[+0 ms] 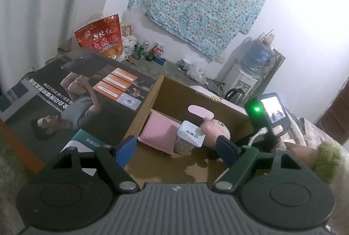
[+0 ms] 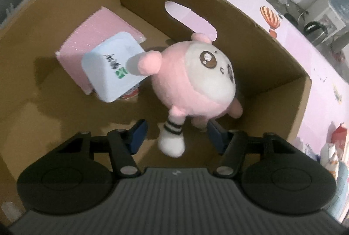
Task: Organize soft objects
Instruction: 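Push the plush upright in the box with the right tool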
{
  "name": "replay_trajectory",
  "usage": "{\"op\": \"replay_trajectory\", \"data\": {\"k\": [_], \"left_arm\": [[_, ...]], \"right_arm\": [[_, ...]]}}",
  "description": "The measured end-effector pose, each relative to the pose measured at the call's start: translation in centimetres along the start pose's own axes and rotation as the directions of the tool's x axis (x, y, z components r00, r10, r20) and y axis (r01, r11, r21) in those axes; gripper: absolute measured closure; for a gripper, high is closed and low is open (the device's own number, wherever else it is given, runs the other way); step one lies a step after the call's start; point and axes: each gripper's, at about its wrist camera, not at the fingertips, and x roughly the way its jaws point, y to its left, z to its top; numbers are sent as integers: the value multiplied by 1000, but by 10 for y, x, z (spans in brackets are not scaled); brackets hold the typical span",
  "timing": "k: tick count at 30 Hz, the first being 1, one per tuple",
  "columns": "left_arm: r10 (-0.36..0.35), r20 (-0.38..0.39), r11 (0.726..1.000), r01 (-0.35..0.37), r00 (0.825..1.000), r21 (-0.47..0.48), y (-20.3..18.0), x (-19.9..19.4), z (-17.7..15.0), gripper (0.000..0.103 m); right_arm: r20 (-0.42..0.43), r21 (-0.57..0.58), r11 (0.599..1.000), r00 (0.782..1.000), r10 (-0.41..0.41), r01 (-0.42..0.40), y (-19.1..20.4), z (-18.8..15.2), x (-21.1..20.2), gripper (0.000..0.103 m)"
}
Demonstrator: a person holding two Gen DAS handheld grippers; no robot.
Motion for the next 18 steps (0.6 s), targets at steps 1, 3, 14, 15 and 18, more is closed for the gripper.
{"op": "replay_trajectory", "data": {"k": [1,3,14,15,18], "left_arm": [[2,0,1000,-2,1000,0,0,0,0,22],[4,0,1000,-4,1000,3,0,0,0,22],[9,-10,1000,-9,1000,7,0,4,-2,22],[7,-13,1000,-7,1000,9,-1,5,-2,22],[5,-22,1000,-4,1000,15,-5,8,-4,22]], "right_arm": [[-4,4,1000,1000,-7,7,0,0,5,48],[-11,25,1000,1000,-5,6,-4,1,14,52],[-12,78,996,999,35,-34,-19,4,0,80],[-17,81,996,999,48,-47,-21,6,-3,80],[-32,78,995,997,65,-62,-23,11,-8,80]]}}
